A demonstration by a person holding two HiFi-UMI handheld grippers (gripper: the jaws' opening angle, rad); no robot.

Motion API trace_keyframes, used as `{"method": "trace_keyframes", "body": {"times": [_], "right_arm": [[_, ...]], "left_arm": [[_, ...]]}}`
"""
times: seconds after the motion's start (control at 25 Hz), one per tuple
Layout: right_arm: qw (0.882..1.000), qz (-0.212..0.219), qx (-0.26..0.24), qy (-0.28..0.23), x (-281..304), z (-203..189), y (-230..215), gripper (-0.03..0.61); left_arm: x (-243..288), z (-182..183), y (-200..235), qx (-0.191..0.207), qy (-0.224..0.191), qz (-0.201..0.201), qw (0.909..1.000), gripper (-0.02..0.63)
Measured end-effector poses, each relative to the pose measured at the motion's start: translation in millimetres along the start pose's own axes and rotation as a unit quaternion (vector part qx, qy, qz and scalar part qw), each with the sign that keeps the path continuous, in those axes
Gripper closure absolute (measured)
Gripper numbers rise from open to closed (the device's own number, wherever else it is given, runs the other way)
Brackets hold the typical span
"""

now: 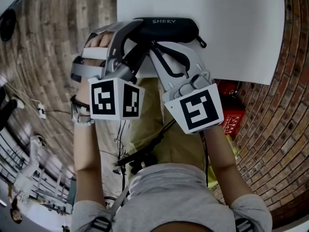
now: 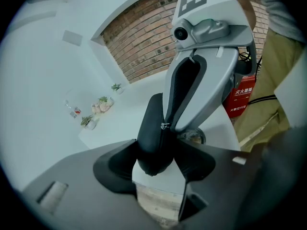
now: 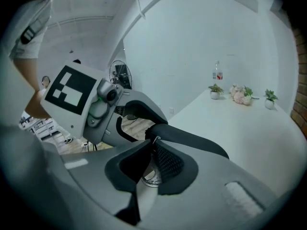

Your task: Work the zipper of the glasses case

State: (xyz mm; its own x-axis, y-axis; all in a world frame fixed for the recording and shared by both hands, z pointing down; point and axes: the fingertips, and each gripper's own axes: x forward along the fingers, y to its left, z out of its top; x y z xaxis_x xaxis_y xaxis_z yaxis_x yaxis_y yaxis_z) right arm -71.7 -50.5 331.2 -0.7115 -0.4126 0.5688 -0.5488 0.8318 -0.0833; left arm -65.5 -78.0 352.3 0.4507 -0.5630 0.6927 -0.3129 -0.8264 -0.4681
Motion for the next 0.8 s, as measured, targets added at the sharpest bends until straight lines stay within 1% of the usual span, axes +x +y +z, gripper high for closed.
{"method": "trace_keyframes", "body": {"times": [0.04, 0.12, 0.24, 0.36, 0.48, 0.56, 0.6, 0.68, 0.8], "right_arm": [[1.000, 0.002, -0.015, 0.005, -1, 0, 2, 0.539], [0.999, 0.011, -0.040, 0.012, -5, 0, 5, 0.500], [0.997, 0.020, -0.075, 0.015, -15, 2, 4, 0.471], [0.991, 0.010, -0.131, 0.016, -26, 5, -9, 0.415], [0.978, -0.002, -0.205, 0.028, -32, 2, -31, 0.362], [0.966, 0.001, -0.255, 0.037, -29, -1, -40, 0.333], [0.960, 0.006, -0.277, 0.039, -26, -2, -42, 0.330], [0.950, 0.023, -0.310, 0.040, -21, -3, -42, 0.325], [0.939, 0.046, -0.338, 0.050, -13, -6, -42, 0.287]], "left_arm": [[0, 0, 0, 0.000, -0.001, 0.001, 1.0000, 0.354], [0, 0, 0, 0.000, -0.003, 0.001, 1.0000, 0.353], [1, 0, 0, 0.000, -0.004, 0.001, 1.0000, 0.353], [2, 3, 1, 0.002, -0.005, 0.003, 1.0000, 0.353], [4, 6, 2, 0.005, -0.004, 0.006, 1.0000, 0.353], [5, 6, 1, 0.006, -0.003, 0.008, 0.9999, 0.353], [5, 5, 1, 0.007, -0.003, 0.009, 0.9999, 0.353], [5, 3, 0, 0.008, -0.003, 0.010, 0.9999, 0.353], [2, 3, 1, 0.006, -0.005, 0.012, 0.9999, 0.353]]}}
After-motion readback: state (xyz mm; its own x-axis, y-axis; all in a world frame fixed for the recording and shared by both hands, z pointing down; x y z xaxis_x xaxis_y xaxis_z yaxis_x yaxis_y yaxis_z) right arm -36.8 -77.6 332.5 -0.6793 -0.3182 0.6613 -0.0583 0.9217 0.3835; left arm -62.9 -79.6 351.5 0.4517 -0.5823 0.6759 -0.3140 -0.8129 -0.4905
